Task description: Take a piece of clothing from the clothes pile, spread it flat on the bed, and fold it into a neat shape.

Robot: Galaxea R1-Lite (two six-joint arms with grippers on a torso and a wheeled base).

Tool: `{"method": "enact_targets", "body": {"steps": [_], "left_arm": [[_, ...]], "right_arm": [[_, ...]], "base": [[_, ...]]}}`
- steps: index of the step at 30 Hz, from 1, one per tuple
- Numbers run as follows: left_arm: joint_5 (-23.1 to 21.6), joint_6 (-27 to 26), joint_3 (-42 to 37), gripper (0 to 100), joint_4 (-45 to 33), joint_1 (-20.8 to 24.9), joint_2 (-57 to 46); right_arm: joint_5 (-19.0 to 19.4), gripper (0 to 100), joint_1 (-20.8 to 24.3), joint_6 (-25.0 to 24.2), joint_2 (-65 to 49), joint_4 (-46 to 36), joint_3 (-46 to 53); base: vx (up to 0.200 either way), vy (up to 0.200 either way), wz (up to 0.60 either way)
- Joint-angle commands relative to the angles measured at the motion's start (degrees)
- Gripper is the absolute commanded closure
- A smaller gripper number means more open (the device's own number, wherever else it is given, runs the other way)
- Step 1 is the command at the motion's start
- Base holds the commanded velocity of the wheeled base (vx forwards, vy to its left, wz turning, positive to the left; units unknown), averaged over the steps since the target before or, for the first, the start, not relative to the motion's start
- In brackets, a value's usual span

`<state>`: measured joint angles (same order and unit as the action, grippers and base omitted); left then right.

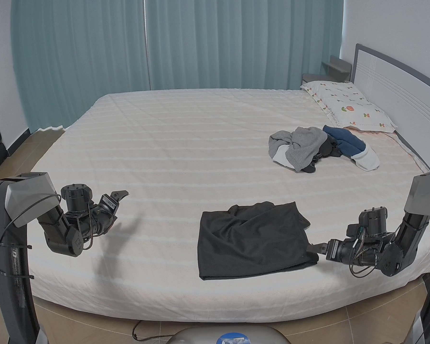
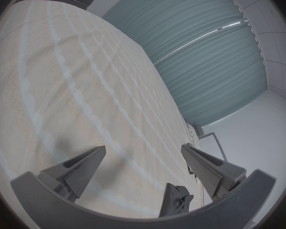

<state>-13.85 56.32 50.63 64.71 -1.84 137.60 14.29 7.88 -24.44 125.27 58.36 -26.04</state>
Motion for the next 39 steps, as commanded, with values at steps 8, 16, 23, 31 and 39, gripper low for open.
{"method": "enact_targets", "body": {"steps": [8,16,23,31,39], "left_arm": [[-0.04,0.02,0.0,0,-0.28,-0.09,-0.13],[0.05,-0.07,-0.18,0,-0.2,-0.09,-0.13],[0.05,-0.16,-0.18,0,-0.2,0.0,-0.13],[0.05,-0.33,-0.09,0,-0.28,0.0,-0.05],[0.05,-0.33,-0.09,0,-0.28,0.0,-0.05]], "right_arm": [[-1.02,0,2.32,-19.06,8.85,5.54,-18.08],[-6.55,0,4.69,-20.65,15.44,8.53,-25.73],[-6.9,0,5.22,-20.47,19.13,11.87,-27.66],[-6.99,0,5.4,-20.47,19.57,13.36,-27.84],[-7.43,100,3.73,-20.12,20.89,14.24,-29.24]], "base": [[0.15,0.0,0.0],[0.0,0.0,0.0],[0.0,0.0,0.0],[0.0,0.0,0.0],[0.0,0.0,0.0]]}}
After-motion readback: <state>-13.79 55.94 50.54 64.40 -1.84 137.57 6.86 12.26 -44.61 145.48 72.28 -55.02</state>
